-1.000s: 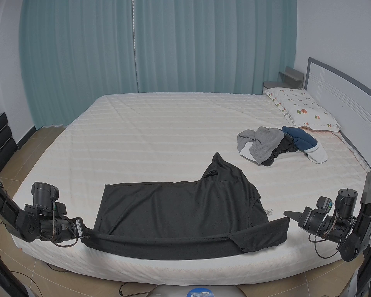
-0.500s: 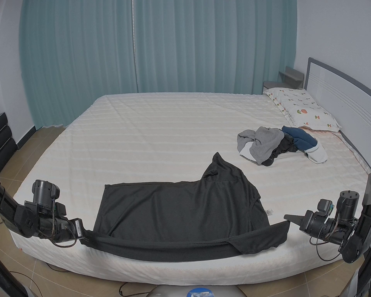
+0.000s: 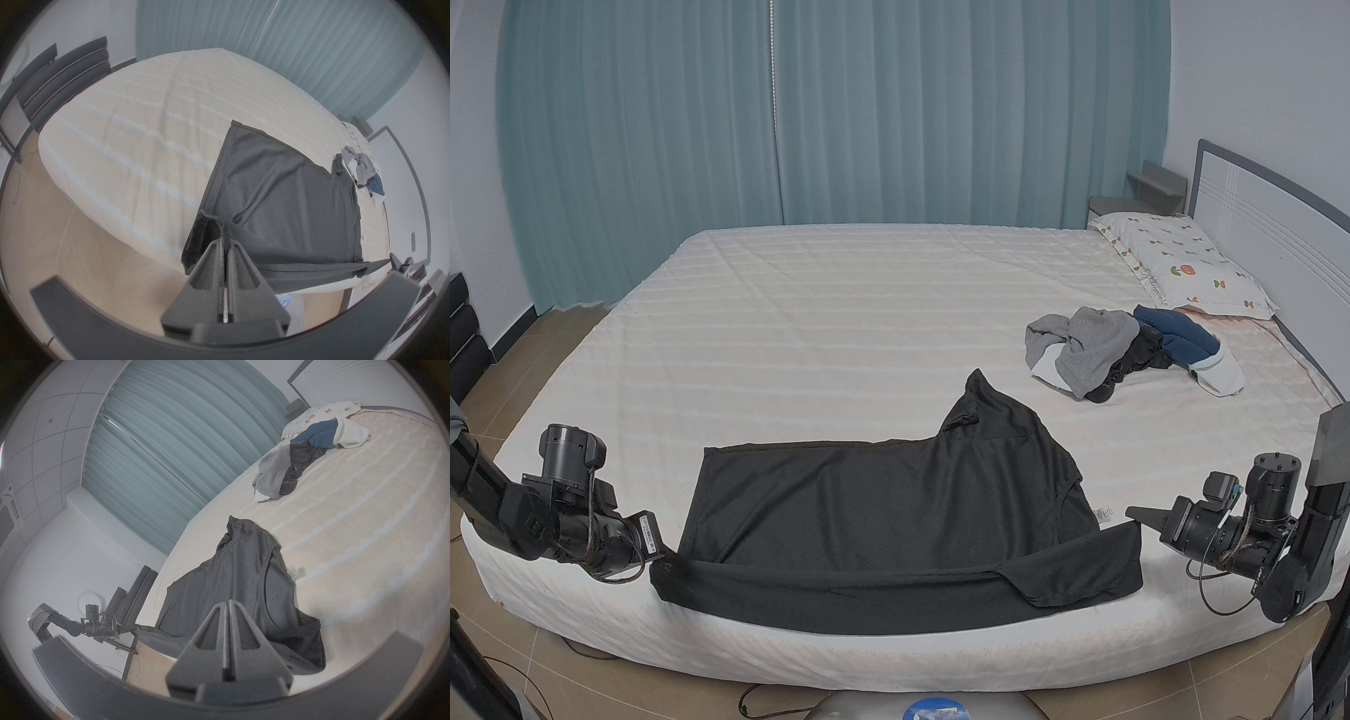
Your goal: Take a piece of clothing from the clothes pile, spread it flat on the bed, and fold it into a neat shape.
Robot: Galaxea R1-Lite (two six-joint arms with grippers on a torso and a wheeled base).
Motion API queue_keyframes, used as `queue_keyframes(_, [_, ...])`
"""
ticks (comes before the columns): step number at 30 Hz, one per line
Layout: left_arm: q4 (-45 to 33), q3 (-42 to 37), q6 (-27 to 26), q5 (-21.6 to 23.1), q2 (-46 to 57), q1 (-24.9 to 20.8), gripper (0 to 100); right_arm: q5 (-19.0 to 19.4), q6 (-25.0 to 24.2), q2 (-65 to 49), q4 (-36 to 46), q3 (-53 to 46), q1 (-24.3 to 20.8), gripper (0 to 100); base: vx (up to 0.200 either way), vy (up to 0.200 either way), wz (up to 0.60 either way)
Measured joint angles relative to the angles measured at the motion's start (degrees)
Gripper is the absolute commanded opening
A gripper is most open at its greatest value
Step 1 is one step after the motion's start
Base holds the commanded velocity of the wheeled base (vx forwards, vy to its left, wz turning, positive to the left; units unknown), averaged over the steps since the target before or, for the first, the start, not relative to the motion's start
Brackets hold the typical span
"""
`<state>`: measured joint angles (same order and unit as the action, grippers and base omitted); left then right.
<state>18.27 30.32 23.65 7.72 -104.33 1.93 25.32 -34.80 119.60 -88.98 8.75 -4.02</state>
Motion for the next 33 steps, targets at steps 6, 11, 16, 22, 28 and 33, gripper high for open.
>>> queue_keyframes(6, [0.1, 2.8, 3.9, -0.1, -3.7, -0.7, 0, -0.3, -0.1, 3.6, 0.0, 3.4, 0.0, 0, 0.0, 0.0, 0.0])
queue_keyframes(11, [0.1, 4.9, 6.4, -0.1, -6.5, -1.1, 0, -0.3, -0.1, 6.3, 0.0, 5.7, 0.0, 0, 0.0, 0.0, 0.0])
queue_keyframes(16, [2.8, 6.6, 9.3, -0.3, -9.3, -1.3, 0, -1.2, -0.2, 9.0, 0.0, 7.9, 0.0, 0, 0.0, 0.0, 0.0])
queue_keyframes(22, [7.4, 7.6, 12.3, -2.2, -12.5, -1.4, 0, -2.1, -0.3, 11.7, 0.0, 10.4, 0.0, 0, 0.0, 0.0, 0.0])
queue_keyframes(28, [7.9, 8.4, 12.5, -2.7, -15.2, -1.4, 0, -2.2, -0.5, 13.9, 0.0, 12.0, 0.0, 0, 0.0, 0.0, 0.0])
queue_keyframes(33, [7.8, 9.3, 12.5, -2.7, -16.9, -1.3, 0, -2.1, -0.6, 15.2, 0.0, 12.8, -0.2, 0, 0.0, 0.0, 0.0])
